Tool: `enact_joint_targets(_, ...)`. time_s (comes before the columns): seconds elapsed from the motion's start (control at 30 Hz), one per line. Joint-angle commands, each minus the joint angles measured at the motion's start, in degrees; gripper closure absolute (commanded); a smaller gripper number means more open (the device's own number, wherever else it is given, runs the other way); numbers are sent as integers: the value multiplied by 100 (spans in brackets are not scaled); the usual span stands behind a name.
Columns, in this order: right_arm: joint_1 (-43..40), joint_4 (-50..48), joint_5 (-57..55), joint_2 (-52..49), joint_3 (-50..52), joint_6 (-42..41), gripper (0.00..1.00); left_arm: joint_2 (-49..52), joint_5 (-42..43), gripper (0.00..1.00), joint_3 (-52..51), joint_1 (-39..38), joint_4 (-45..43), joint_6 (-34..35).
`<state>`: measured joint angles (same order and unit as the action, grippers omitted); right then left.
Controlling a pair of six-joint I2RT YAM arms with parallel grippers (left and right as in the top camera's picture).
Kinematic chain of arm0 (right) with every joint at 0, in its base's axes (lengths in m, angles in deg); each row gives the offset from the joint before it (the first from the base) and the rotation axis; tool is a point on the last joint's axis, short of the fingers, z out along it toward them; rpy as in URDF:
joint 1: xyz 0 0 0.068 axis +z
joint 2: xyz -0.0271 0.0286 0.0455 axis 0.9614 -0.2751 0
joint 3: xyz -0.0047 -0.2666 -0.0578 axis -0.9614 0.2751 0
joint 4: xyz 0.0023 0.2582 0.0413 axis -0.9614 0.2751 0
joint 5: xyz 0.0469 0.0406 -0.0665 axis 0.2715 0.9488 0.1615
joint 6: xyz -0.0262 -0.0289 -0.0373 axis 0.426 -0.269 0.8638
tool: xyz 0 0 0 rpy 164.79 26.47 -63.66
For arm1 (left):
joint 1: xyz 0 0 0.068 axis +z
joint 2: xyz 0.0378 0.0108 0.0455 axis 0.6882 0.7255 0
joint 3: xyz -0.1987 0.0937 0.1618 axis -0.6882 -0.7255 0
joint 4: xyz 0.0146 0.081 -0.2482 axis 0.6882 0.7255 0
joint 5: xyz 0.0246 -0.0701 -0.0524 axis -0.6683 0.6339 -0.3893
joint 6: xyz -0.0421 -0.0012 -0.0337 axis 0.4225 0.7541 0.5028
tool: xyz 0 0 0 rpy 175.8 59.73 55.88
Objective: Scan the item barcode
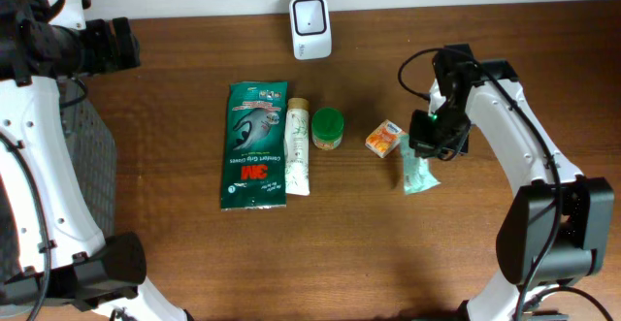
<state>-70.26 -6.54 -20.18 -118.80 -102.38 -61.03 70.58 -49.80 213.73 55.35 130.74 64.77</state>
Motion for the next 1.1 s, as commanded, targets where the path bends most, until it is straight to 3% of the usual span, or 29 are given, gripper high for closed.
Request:
enact_joint_targets(0.0, -4, -96, -645, -2, 17, 72, 96, 2, 61, 1, 31, -7, -9, -46)
enact_joint_targets(0.23, -4, -761, -776, -236, 702, -96, 95, 2, 59, 1, 31, -7, -9, -46)
enact_joint_targets(0.3, -7, -992, -909, -343, 879, -98, 88, 2, 61, 1, 31, -7, -9, -46)
enact_joint_targets(0.37, -17, -1421, -946, -463, 1130, -94, 75, 2, 59, 1, 31, -7, -9, -46)
enact_joint_targets(0.5, -39, -1840, -940, -590, 1388, -96, 64, 2, 61, 1, 31, -7, -9, -46)
enact_joint_targets(0.63, -118, -1871, -918, -748, 1414, -94, 67, 2, 59, 1, 31, -7, -9, -46)
enact_joint_targets(0.77, -192, -1873, -706, -737, 1403, -57, 96, 2, 61, 1, 31, -7, -9, -46)
enact_joint_targets(1.07, -210, -1425, 848, -409, 844, 922, 96, 2, 61, 1, 31, -7, -9, -46)
